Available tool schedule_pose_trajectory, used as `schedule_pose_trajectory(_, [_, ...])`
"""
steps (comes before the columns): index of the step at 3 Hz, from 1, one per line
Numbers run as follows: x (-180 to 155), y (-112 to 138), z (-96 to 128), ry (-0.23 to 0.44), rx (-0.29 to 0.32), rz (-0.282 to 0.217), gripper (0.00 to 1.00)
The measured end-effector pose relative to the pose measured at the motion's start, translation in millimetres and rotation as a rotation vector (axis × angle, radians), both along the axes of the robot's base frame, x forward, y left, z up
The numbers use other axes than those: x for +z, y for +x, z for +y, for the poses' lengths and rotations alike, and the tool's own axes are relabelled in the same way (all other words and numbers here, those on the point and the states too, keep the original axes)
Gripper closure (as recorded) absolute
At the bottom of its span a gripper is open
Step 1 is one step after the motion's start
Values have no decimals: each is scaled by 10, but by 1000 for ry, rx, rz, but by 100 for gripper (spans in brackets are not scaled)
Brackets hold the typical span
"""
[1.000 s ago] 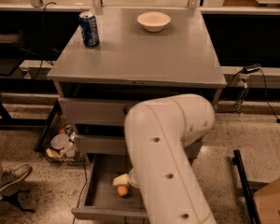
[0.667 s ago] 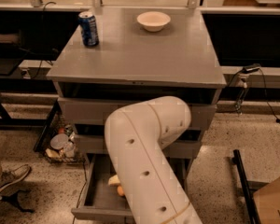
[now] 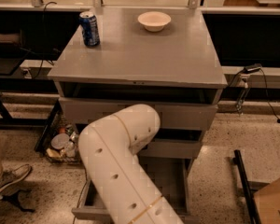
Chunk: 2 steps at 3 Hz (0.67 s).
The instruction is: Pick orange from bottom drawer and place on counter
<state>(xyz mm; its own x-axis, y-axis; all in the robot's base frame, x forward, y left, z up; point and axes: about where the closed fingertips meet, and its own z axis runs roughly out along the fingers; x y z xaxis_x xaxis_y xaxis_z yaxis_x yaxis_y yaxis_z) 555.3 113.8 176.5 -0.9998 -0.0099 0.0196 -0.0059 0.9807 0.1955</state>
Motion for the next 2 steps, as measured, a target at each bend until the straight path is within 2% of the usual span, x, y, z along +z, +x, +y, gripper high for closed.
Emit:
schedule_pose_trajectory(1, [-231, 13, 117, -49, -1, 28, 0])
schedule_pose_trajectory(2, [-476, 85, 101, -77, -39, 51, 26])
